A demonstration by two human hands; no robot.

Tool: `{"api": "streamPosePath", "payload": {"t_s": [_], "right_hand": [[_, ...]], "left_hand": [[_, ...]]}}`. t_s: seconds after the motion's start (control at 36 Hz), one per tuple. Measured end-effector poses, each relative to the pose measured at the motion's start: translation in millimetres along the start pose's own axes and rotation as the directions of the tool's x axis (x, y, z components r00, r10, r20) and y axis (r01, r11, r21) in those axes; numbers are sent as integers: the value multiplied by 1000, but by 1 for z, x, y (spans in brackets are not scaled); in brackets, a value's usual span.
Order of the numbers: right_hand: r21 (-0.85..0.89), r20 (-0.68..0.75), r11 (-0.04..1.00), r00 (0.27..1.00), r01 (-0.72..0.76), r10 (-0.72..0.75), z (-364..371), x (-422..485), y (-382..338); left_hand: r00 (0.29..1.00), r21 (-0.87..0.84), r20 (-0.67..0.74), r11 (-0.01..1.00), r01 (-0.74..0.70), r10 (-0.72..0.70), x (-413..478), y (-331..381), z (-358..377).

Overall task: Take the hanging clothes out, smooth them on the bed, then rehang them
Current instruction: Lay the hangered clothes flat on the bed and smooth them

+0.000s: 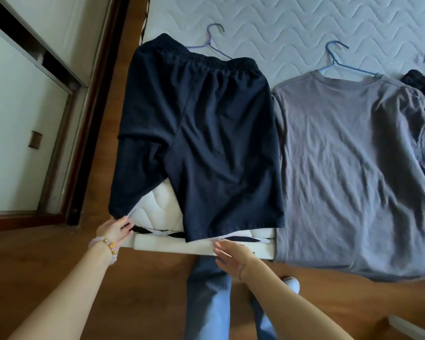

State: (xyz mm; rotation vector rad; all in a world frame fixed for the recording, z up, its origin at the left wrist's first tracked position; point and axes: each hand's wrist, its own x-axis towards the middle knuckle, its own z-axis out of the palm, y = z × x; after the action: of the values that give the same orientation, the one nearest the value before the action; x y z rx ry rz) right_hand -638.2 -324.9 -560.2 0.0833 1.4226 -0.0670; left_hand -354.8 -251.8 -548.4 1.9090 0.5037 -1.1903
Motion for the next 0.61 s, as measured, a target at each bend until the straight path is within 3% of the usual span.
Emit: {"api": "streamPosePath", "payload": {"t_s": [0.14,0.25,0.33,0.44,0.61], "right_hand": [[-92,-91,961,959,260,-268,-67,-26,-24],[-335,-197,836,835,434,-513,-142,-53,-48],[-462,-254,737,722,494,-643,-204,-84,-67],[-370,-370,733,634,570,-679,-296,-117,-87],[-190,-468,781,644,595,-605,-440,-130,-104]], "left_hand": [[999,187,-13,982,-39,42,-31,-35,18],[986,355,6,921,-160,169,-54,-69,52],[974,470,121,853,-227,193,-79,-97,89],[941,520,312,806,-285,131,-131,-135,155],[850,626,524,656,-423,48,-214,-205,272]]}}
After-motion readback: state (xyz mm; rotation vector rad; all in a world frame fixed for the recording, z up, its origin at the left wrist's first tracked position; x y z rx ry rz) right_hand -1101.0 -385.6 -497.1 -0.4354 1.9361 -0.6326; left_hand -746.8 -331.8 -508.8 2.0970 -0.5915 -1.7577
